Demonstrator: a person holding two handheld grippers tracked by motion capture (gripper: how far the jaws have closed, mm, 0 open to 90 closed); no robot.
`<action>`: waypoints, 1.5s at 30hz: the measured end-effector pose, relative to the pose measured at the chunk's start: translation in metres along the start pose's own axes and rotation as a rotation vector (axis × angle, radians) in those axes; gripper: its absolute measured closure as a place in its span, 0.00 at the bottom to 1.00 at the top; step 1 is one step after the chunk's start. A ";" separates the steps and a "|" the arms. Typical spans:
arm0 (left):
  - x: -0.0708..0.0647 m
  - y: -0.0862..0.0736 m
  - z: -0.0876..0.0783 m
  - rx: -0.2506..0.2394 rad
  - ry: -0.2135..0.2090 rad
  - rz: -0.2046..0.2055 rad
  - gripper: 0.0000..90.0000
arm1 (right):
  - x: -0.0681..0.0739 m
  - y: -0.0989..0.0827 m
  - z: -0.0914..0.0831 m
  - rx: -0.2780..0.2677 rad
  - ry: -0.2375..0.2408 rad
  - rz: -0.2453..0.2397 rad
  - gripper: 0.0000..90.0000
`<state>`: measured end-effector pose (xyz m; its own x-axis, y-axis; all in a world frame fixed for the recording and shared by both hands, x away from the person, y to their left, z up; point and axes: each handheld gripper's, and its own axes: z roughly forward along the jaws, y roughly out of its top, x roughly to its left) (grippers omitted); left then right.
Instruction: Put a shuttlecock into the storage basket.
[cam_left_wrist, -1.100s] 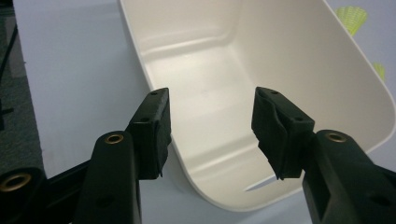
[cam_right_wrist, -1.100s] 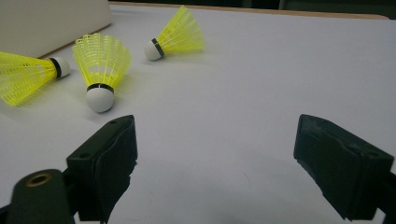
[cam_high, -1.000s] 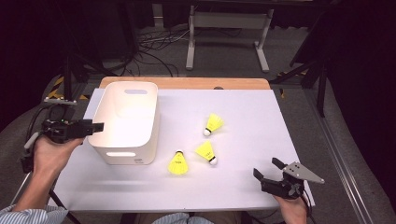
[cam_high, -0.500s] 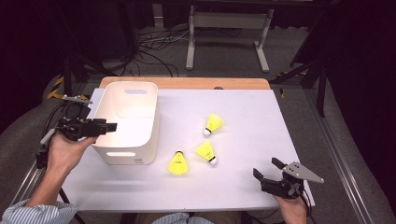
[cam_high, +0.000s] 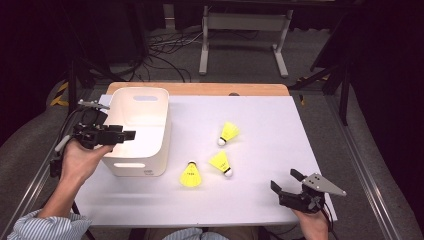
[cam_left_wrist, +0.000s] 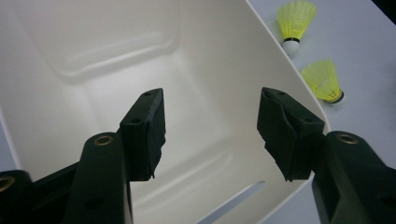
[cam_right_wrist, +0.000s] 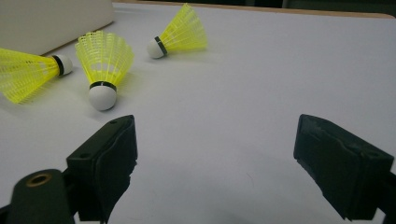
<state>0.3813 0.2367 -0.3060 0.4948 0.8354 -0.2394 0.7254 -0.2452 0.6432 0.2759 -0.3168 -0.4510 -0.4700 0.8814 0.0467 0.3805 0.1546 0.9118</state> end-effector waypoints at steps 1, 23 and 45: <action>-0.001 0.000 0.001 0.000 -0.004 0.004 0.46 | 0.000 0.000 0.000 0.002 0.000 -0.001 0.15; -0.025 0.014 0.017 0.008 -0.044 0.048 0.45 | 0.000 0.000 0.000 0.003 0.001 0.000 0.16; -0.051 0.027 0.038 0.030 -0.090 0.110 0.42 | 0.000 0.000 0.000 0.004 0.001 0.002 0.16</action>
<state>0.3937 0.1683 -0.3038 0.6117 0.7556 -0.2342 0.6782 -0.3485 0.6470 0.2760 -0.3172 -0.4513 -0.4704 0.8811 0.0487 0.3846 0.1551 0.9099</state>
